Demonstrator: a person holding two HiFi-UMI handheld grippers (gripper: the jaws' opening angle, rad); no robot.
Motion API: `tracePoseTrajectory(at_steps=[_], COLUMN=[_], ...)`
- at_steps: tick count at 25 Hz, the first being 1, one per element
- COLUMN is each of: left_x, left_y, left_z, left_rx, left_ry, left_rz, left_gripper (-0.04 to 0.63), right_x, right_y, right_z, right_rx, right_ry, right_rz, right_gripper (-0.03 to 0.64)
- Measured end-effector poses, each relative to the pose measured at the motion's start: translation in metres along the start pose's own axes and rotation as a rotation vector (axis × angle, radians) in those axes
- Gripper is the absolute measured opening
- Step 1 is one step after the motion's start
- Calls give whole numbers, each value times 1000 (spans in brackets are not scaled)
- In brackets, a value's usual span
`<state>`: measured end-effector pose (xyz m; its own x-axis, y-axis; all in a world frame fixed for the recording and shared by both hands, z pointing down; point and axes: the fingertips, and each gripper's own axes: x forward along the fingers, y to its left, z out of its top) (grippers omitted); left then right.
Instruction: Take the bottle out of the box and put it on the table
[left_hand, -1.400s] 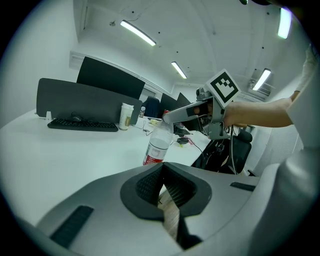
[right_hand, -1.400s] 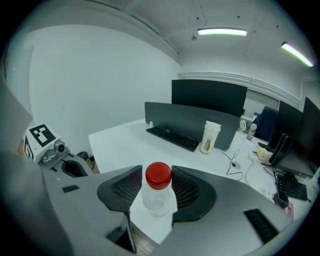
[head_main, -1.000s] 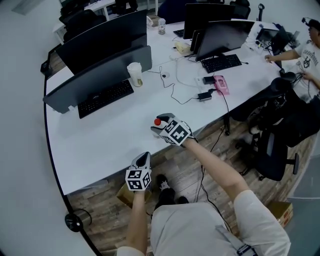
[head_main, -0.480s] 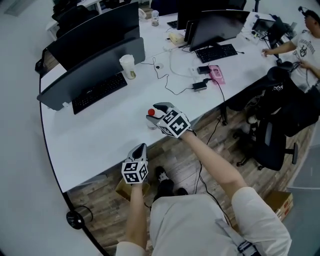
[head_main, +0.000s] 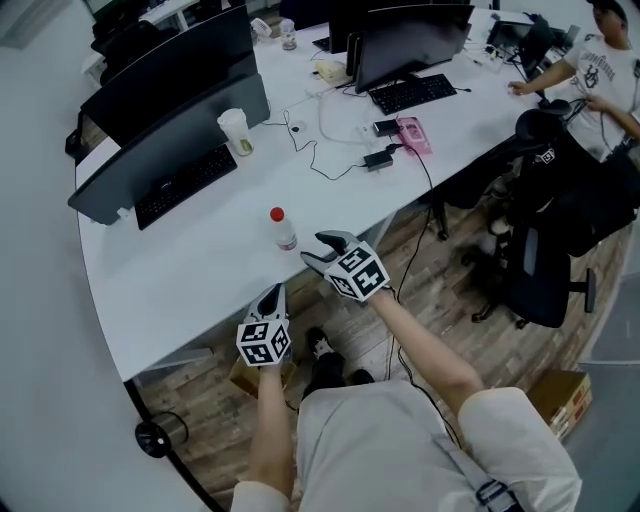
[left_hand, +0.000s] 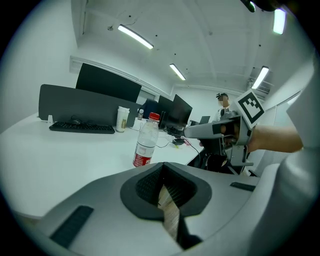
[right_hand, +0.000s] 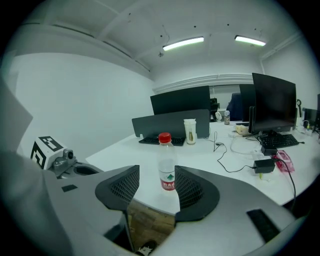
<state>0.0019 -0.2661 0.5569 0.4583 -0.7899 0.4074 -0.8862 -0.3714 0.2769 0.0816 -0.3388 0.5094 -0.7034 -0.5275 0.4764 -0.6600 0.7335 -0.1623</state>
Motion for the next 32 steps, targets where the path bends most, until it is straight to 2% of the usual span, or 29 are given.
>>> tracePoseTrajectory(at_steps=[5, 9, 16, 20, 25, 32], left_x=[-15, -36, -78, -100, -118, -134], left_y=[-21, -35, -57, -76, -94, -108], left_z=[-1, 4, -3, -10, -24, -33], left_rx=[9, -5, -30, -16, -6, -6], left_ry=[-19, -56, -119, -138, -151, -171], left_rz=[14, 53, 152, 157, 168, 175], left_gripper=[14, 14, 14, 14, 14, 14], right_x=[-26, -44, -87, -112, -134, -150], right_y=[18, 42, 72, 84, 96, 102], right_z=[-22, -39, -69, -77, -93, -101], right_rx=[15, 9, 107, 165, 177, 161], right_ry=[-29, -67, -147, -208, -220, -211], right_rz=[2, -4, -39, -48, -54, -70], right_gripper=[249, 204, 159, 115, 60, 40])
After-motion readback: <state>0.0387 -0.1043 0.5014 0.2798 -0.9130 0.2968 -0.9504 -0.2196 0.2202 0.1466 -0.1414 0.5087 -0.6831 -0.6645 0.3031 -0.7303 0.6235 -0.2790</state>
